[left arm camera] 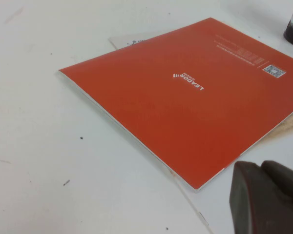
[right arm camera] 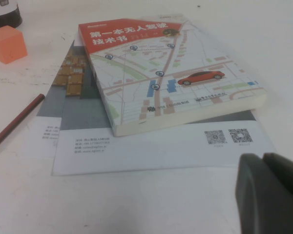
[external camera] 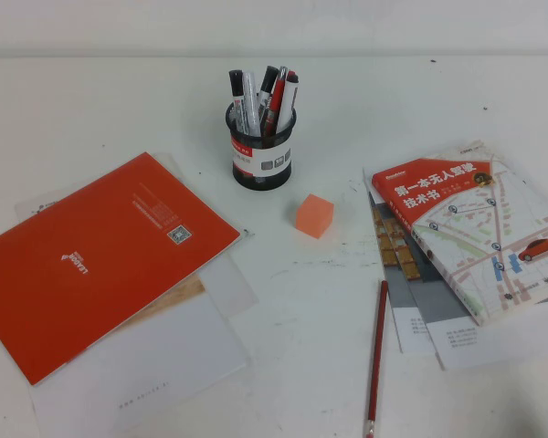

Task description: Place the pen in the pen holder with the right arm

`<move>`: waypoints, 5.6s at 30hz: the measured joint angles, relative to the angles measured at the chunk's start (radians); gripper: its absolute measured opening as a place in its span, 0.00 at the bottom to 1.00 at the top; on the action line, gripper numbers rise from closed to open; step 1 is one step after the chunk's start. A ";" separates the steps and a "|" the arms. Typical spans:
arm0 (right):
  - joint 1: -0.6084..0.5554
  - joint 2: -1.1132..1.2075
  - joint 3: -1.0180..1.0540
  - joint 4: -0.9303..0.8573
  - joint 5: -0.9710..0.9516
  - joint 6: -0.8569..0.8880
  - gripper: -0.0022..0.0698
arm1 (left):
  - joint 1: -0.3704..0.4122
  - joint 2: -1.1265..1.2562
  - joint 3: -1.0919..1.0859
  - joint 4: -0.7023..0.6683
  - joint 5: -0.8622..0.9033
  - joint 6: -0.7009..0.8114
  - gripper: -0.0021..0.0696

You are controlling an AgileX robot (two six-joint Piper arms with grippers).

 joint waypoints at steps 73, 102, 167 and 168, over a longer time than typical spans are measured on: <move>0.000 0.008 -0.027 1.098 -0.019 -0.026 0.00 | 0.000 0.000 0.000 0.000 0.000 0.000 0.03; 0.362 1.310 -0.975 0.242 0.737 0.422 0.38 | 0.000 0.000 0.000 0.000 0.000 0.000 0.03; 0.604 1.742 -1.186 0.120 -0.795 -0.062 0.05 | 0.000 0.000 0.000 0.000 0.000 0.000 0.03; 0.606 1.761 -1.193 0.167 -0.856 -0.130 0.05 | 0.000 0.000 0.000 0.000 0.000 0.000 0.03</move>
